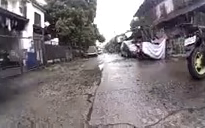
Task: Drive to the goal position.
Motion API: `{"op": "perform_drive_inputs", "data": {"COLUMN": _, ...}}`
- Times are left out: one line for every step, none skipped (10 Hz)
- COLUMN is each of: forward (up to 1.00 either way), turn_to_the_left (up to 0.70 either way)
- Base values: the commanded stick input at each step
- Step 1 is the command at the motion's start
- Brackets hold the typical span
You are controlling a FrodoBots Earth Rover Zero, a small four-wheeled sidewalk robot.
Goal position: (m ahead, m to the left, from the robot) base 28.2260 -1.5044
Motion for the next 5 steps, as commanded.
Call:
{"op": "perform_drive_inputs", "data": {"forward": 1.0, "turn_to_the_left": -0.27}}
{"op": "perform_drive_inputs", "data": {"forward": 1.0, "turn_to_the_left": -0.17}}
{"op": "perform_drive_inputs", "data": {"forward": 1.0, "turn_to_the_left": -0.01}}
{"op": "perform_drive_inputs", "data": {"forward": 1.0, "turn_to_the_left": -0.18}}
{"op": "perform_drive_inputs", "data": {"forward": 1.0, "turn_to_the_left": -0.01}}
